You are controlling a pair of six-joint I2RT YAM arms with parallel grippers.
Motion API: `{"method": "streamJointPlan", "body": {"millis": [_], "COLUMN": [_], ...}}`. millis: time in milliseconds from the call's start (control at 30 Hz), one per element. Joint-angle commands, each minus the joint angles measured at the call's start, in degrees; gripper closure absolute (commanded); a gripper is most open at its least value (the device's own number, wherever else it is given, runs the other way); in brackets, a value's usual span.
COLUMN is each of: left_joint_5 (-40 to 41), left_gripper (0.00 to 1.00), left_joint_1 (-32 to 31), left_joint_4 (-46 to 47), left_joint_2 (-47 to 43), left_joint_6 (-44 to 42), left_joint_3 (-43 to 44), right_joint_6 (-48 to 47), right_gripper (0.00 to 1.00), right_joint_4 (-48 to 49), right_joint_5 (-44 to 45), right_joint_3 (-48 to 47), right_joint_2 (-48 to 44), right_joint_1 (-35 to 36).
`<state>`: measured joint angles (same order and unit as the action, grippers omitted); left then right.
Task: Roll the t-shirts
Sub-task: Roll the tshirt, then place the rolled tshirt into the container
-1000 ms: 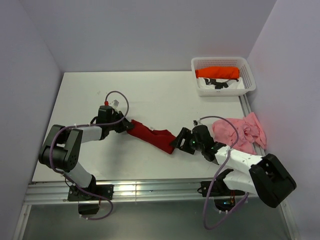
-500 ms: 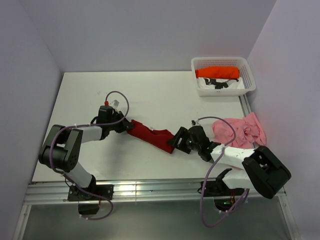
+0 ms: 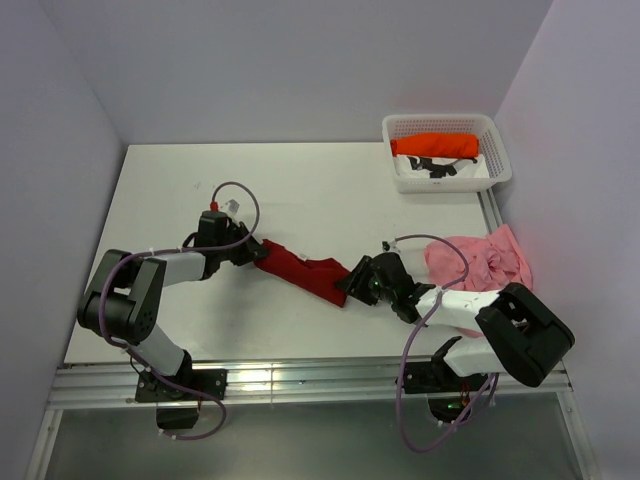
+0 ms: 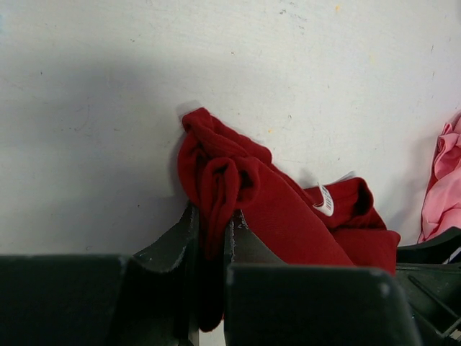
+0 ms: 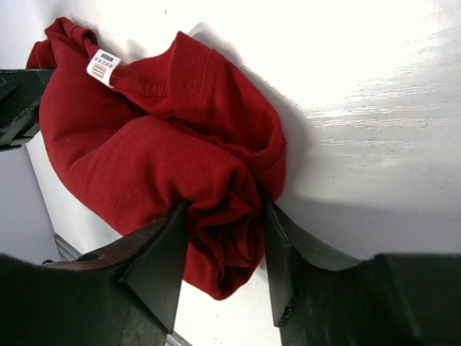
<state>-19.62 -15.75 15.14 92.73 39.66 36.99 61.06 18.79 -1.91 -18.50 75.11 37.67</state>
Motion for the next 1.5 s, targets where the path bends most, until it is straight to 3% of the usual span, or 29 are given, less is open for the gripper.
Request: {"method": "streamJointPlan", "body": {"millis": [0, 100, 233, 267, 300, 667, 1133, 1333, 1467], "left_joint_5": [1.9, 2.1, 2.7, 2.8, 2.8, 5.4, 8.0, 9.2, 9.3], "left_gripper": [1.0, 1.0, 1.0, 1.0, 1.0, 1.0, 1.0, 1.0, 1.0], "left_joint_1": [-1.0, -1.8, -3.1, -3.2, -3.4, -4.6, -4.6, -4.6, -4.6], "left_joint_4": [-3.5, -3.4, -3.4, -3.4, -3.4, -7.1, -10.0, -10.5, -10.4], "left_joint_2": [-0.1, -0.1, -0.2, -0.4, -0.4, -5.6, -3.7, -1.8, -1.3], "left_joint_6": [-1.5, -1.2, -0.5, -0.3, -0.2, 0.3, -0.5, -1.2, -1.4], "left_joint_3": [0.4, 0.5, 0.5, 0.4, 0.4, 1.9, 3.9, 4.8, 5.2], "right_joint_6": [-0.6, -0.8, -2.3, -2.8, -3.2, -13.2, -16.4, -16.4, -16.5], "right_gripper": [0.55, 0.71, 0.76, 0.91, 1.0, 1.0, 1.0, 0.84, 0.69], "right_joint_4": [-2.7, -1.5, -0.9, -1.2, -3.6, -20.2, -15.8, -13.0, -13.4], "right_joint_5": [3.9, 3.7, 2.7, 2.2, 2.4, 8.1, -3.9, -3.9, -3.2], "right_joint_3": [0.0, -0.8, -3.2, -4.1, -5.0, -17.7, -15.1, -13.2, -13.2], "right_joint_2": [0.7, 0.3, 0.6, 0.8, 1.2, -1.5, 7.5, 7.3, 8.1], "right_joint_1": [0.5, 0.4, 0.4, 0.4, 0.3, -1.0, -7.5, -8.1, -8.4]}}
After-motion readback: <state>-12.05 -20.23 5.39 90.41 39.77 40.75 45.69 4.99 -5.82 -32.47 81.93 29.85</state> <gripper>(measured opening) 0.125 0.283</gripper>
